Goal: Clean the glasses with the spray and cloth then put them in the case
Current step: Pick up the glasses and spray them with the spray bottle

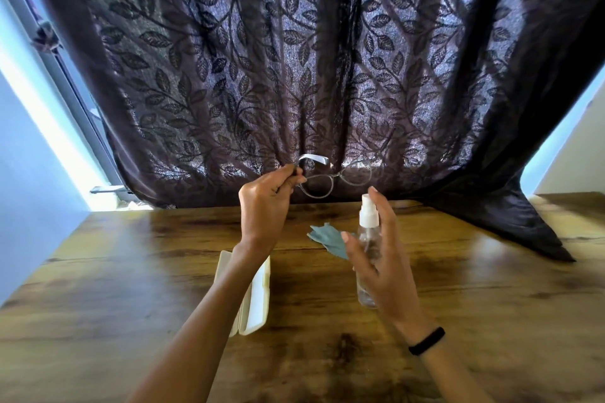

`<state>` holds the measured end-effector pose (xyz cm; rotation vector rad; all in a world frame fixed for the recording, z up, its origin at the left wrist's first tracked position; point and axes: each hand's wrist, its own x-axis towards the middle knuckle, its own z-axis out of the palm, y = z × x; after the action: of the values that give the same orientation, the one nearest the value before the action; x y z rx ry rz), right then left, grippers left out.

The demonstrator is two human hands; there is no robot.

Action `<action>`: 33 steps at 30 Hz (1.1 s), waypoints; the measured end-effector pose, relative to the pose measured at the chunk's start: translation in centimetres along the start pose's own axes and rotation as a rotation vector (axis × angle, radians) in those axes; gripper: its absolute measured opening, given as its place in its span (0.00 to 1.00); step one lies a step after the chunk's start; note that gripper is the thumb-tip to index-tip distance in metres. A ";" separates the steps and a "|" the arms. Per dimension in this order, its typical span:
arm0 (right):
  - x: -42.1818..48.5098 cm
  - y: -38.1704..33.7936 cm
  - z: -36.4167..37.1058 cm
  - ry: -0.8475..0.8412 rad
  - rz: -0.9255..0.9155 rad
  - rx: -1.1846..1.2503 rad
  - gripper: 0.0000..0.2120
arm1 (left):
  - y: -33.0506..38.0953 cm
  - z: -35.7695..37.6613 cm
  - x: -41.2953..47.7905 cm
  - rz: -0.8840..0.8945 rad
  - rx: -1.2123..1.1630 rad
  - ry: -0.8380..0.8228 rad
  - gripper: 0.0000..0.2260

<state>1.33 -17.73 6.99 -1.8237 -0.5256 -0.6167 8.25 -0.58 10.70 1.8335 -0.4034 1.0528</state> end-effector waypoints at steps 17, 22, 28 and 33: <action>3.4 -1.1 1.0 -0.119 -0.107 -0.100 0.23 | 0.0 -0.5 0.7 0.075 0.005 0.029 0.08; 3.4 -1.5 0.4 -0.023 -0.102 0.052 0.25 | 0.0 -0.8 0.8 0.068 0.002 0.024 0.09; 3.9 -1.2 -2.3 0.127 -0.140 -0.091 0.24 | -0.3 -1.4 0.7 0.071 0.021 0.012 0.10; 3.9 -0.5 -3.8 0.196 -0.181 -0.220 0.19 | -0.1 -1.3 0.6 0.096 0.050 0.014 0.09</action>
<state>3.42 -20.92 10.89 -1.9065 -0.5096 -0.9991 8.04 0.61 11.40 1.8658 -0.4645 1.1497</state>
